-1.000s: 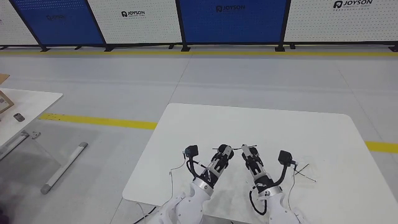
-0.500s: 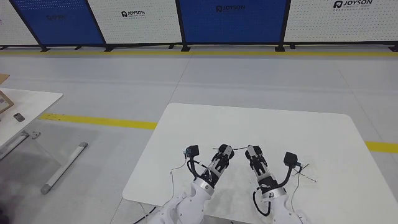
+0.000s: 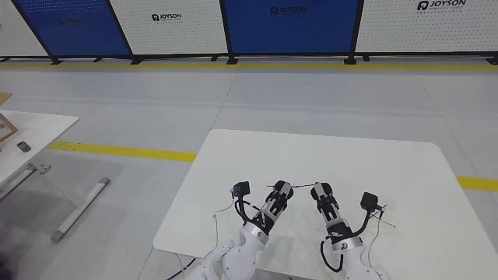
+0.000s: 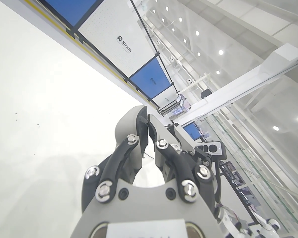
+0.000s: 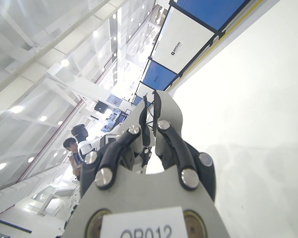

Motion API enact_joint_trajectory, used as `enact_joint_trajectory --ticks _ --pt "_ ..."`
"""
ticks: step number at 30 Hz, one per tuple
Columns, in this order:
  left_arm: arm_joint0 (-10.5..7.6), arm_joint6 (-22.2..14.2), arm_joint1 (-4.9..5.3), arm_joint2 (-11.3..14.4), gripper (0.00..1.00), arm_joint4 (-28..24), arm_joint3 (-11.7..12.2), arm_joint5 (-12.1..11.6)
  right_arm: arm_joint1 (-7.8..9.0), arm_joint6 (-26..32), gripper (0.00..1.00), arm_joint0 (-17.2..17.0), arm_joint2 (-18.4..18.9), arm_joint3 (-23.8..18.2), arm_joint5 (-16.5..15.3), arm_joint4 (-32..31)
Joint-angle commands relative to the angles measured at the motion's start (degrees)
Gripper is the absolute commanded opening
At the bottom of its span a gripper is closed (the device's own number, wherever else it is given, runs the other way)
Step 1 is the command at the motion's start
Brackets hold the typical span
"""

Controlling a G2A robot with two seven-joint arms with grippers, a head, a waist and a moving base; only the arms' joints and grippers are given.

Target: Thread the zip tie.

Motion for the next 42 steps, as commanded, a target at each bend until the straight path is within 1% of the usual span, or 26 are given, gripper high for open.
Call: enact_joint_trajectory --ticks 1,3,4,6,7,8,15,21,25,29,30,31,32,35,41,42 --pt "0.09 0.0 0.01 0.1 0.00 0.4 0.0 -0.2 0.00 0.0 0.10 0.0 0.0 -0.1 0.1 0.0" --pt "0.19 -0.1 0.03 0.1 0.00 0.9 -0.1 -0.5 0.00 0.0 0.09 0.0 0.0 -0.1 0.1 0.0" --pt "0.26 -0.1 0.05 0.1 0.00 1.1 -0.1 -0.7 0.00 0.0 0.12 0.0 -0.1 -0.1 0.2 0.0" --pt "0.36 -0.1 0.08 0.1 0.00 1.7 -0.2 -0.8 -0.01 0.1 0.11 0.0 -0.1 -0.1 0.3 0.1" --pt "0.41 -0.1 0.08 0.1 0.00 1.8 -0.2 -0.8 -0.01 0.1 0.09 0.1 -0.1 -0.1 0.3 0.0" --pt "0.45 -0.1 0.08 0.1 0.00 1.8 -0.2 -0.9 -0.02 0.0 0.00 0.1 -0.1 -0.1 0.3 0.0" --pt "0.58 -0.1 0.04 0.2 0.00 1.9 -0.6 -1.1 -0.02 -0.3 0.00 0.1 -0.2 -0.1 0.3 -0.5" --pt "0.79 -0.5 0.06 0.4 0.00 2.6 -1.0 -1.4 0.10 0.8 0.00 0.0 -0.4 -0.5 0.5 -1.5" --pt "0.85 -0.6 0.07 0.3 0.00 2.8 -1.1 -1.4 0.12 1.2 0.00 0.0 -0.5 -0.5 0.7 -1.9" --pt "0.96 -0.6 0.05 0.3 0.00 2.7 -1.3 -0.8 0.15 0.6 0.00 -0.1 -0.4 -0.6 0.4 -2.1" --pt "0.98 -0.6 0.05 0.2 0.02 2.8 -1.3 -0.5 0.15 0.0 0.00 -0.2 -0.4 -0.7 0.6 -2.6" --pt "1.00 -0.7 0.05 0.2 0.07 2.9 -1.3 -0.3 0.15 -0.3 0.00 -0.3 -0.4 -0.8 0.8 -3.0" --pt "1.01 -0.7 0.05 0.2 0.16 2.9 -1.4 -0.2 0.14 -0.4 0.00 -0.3 -0.5 -0.8 0.9 -3.1" --pt "1.02 -0.5 0.03 0.1 0.16 2.7 -1.5 -0.1 0.12 -1.1 0.00 -0.5 -0.6 -1.0 1.4 -3.7" --pt "0.95 -0.1 -0.03 -0.2 0.09 1.9 -1.4 -0.7 0.08 -1.6 0.00 -0.4 -0.7 -0.8 2.0 -4.0" --pt "0.98 0.1 -0.03 -0.3 0.09 1.8 -1.5 -0.8 0.07 -1.7 0.00 -0.4 -0.7 -0.7 2.0 -4.1"
